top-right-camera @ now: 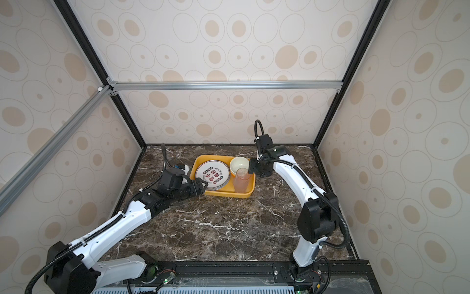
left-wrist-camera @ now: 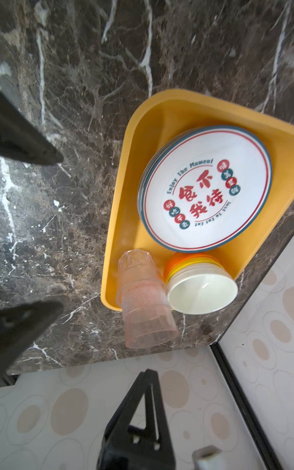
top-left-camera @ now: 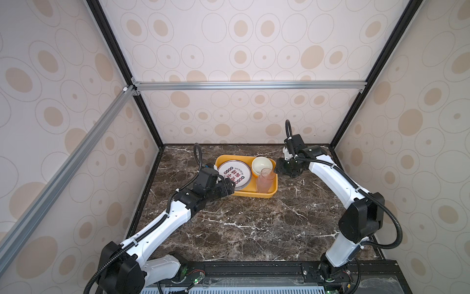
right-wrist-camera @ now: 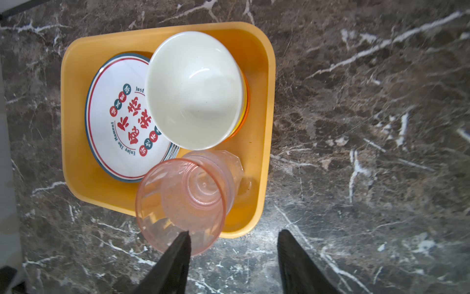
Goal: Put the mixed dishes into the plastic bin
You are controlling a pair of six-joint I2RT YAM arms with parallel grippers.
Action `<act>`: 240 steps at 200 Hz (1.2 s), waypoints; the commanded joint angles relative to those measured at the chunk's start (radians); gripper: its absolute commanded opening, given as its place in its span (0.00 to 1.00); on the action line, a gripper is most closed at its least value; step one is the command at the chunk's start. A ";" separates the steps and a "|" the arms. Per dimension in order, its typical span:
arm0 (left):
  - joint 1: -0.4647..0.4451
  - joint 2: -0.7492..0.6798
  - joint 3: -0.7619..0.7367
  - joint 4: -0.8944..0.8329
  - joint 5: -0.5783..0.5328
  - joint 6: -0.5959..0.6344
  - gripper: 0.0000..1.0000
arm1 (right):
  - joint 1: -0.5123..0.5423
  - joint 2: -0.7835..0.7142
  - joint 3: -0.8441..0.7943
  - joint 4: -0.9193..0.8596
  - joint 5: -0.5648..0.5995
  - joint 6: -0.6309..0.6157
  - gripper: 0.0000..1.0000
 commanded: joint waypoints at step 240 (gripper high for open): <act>0.385 0.218 -0.644 1.388 -0.613 0.695 0.98 | -0.132 -0.281 -1.121 1.405 0.793 -0.377 1.00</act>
